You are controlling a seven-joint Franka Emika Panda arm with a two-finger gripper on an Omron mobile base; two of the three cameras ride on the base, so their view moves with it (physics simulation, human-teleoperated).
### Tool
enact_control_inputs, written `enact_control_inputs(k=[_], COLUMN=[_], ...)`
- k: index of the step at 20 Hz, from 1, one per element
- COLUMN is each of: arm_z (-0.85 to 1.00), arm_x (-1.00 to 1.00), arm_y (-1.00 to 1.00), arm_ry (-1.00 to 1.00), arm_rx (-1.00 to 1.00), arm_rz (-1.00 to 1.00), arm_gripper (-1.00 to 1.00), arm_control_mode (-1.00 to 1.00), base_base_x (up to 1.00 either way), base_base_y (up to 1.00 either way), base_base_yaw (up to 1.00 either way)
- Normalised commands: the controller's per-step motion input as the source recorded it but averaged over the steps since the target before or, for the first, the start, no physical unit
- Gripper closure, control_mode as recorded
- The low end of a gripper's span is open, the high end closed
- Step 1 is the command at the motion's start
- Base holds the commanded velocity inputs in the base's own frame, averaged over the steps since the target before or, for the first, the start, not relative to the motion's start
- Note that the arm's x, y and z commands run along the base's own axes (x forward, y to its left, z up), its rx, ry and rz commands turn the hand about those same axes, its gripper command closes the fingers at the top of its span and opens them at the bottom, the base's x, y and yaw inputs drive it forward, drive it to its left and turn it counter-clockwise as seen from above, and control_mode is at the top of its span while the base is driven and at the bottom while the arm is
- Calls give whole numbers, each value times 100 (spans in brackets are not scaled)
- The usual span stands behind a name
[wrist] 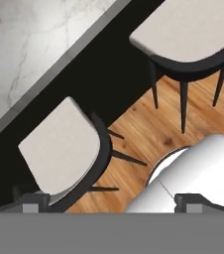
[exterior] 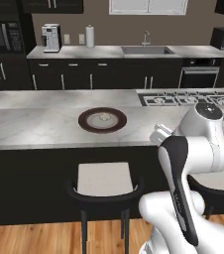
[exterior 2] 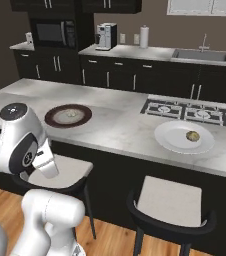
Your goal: Place two dumplings into each of the tupperware containers and then place the containers in the fridge.
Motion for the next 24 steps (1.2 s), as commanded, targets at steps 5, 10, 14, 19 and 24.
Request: enact_control_inputs(k=[5, 10, 14, 19, 24], arm_z=[0, 17, 5, 5, 0], arm_x=[42, 61, 66, 55, 45], arm_y=[0, 3, 18, 18, 31], arm_ry=[2, 0, 0, 2, 1], arm_rx=[0, 0, -10, -15, -22], arm_rz=[25, 29, 28, 33, 25], arm_gripper=[-100, -100, -100, -100, -100], arm_control_mode=[-100, -100, -100, -100, -100], base_base_x=[0, 0, 0, 0, 0], base_base_y=[0, 0, 0, 0, 0], base_base_yaw=[0, 0, 0, 0, 0])
